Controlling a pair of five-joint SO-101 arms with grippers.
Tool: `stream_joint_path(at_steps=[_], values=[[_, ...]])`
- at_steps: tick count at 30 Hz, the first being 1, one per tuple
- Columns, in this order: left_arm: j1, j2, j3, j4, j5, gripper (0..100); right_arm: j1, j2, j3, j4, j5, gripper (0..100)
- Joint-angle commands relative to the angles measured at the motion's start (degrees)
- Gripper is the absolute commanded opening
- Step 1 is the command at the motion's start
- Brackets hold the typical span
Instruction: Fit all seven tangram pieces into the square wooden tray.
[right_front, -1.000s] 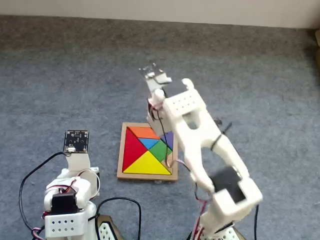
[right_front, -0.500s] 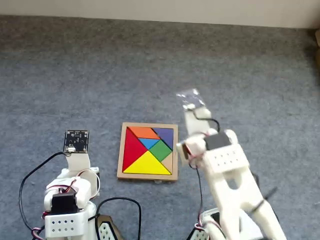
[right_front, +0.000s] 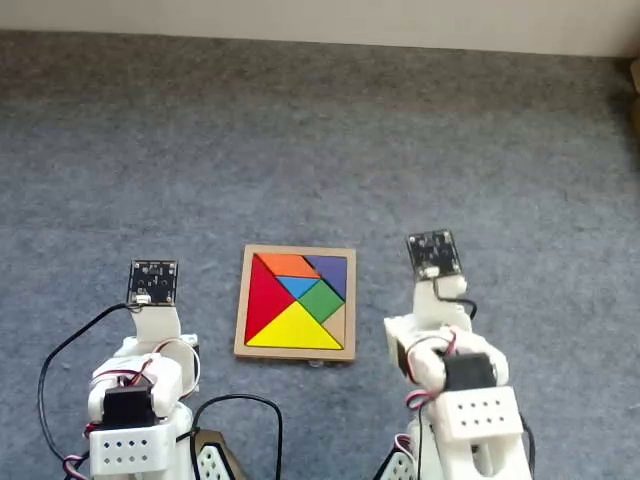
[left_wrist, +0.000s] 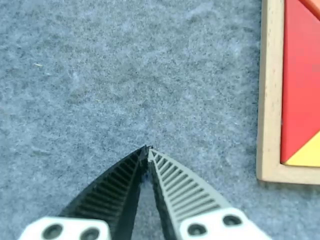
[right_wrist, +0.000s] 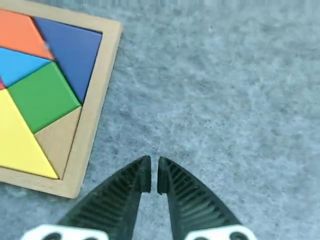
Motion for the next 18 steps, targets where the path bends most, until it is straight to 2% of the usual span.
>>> stream_joint_path(at_steps=[1, 11, 18], values=[[-0.04, -1.80, 1.10, 0.35, -0.44, 1, 0.92, -8.13, 3.91, -1.01, -0.53, 3.4], [-0.04, -1.80, 1.10, 0.35, -0.44, 1, 0.92, -32.84, 21.23, 0.66, -0.53, 3.4], [-0.04, -1.80, 1.10, 0.35, -0.44, 1, 0.92, -31.34, 22.73, 5.49, -0.53, 3.5]])
